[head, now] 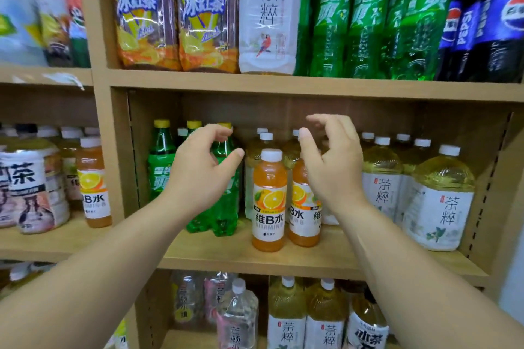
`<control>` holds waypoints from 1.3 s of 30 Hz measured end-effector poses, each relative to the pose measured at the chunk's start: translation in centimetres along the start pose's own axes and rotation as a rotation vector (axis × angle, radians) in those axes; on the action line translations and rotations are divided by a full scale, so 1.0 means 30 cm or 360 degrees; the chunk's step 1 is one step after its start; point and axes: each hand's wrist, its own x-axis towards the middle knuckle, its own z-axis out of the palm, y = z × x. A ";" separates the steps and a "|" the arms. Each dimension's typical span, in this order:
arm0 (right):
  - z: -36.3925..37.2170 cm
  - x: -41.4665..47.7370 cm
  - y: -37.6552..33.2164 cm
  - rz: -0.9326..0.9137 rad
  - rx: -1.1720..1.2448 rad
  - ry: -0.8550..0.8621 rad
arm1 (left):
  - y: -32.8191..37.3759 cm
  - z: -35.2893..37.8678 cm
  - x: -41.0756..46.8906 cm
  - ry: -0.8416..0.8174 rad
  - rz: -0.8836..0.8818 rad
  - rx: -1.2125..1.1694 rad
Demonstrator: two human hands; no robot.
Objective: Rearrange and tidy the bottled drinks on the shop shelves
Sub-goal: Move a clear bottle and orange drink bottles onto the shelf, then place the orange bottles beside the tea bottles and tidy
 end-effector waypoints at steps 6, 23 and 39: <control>-0.050 0.199 -0.167 -0.0262 0.0110 0.0206 | 0.150 -0.129 0.126 0.0249 0.0324 0.0002; -0.084 0.363 -0.175 0.0027 -0.0553 -0.0579 | 0.235 -0.084 0.249 0.0087 0.0332 0.0747; -0.049 0.478 -0.238 0.0450 0.0417 -0.0644 | 0.243 -0.098 0.309 0.0040 0.0324 0.0166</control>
